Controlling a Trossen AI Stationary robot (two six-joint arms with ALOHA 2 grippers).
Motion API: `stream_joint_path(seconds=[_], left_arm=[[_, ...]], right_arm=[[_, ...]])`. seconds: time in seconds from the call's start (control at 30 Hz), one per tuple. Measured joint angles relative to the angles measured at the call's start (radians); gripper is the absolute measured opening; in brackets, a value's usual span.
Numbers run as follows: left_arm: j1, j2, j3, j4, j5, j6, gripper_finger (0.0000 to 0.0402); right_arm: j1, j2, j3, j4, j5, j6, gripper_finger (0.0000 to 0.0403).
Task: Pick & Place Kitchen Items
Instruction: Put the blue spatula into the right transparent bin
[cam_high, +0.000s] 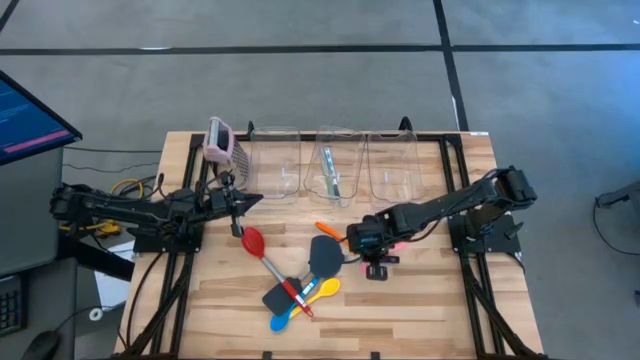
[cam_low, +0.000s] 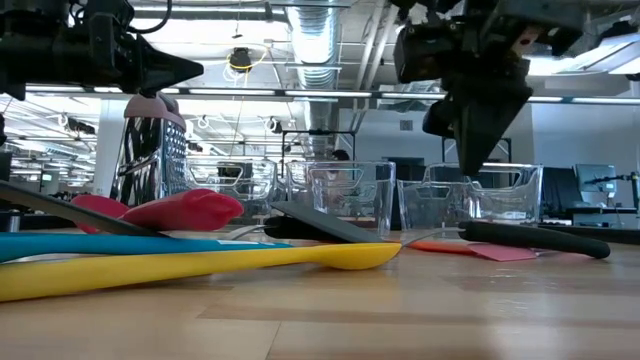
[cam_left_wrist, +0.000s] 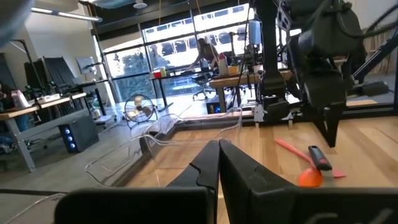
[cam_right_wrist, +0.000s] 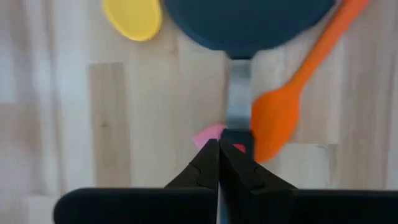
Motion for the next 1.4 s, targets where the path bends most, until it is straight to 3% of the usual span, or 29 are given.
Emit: stream_joint_path(seconds=[0.17,0.53,0.73,0.9,1.4], left_arm=[[0.0,0.0,0.0,0.004,0.0,0.0,0.0002],[0.0,0.0,0.0,0.004,0.001,0.0,0.0002],[0.0,0.0,0.0,0.004,0.001,0.0,0.0002],[0.0,0.0,0.0,0.004,0.001,0.0,0.0002],[0.0,0.0,0.0,0.004,0.002,0.0,0.0002]], right_arm=[[-0.003,0.019,0.014,-0.011,0.062,0.023,0.0027],[0.012,0.019,0.013,-0.057,0.071,0.027,0.0152],[0.019,0.019,0.013,-0.056,0.087,0.027,0.0196],[0.019,0.019,-0.015,-0.027,0.09,0.027,0.0202],[0.019,0.02,-0.109,0.065,0.09,0.061,0.0169]])
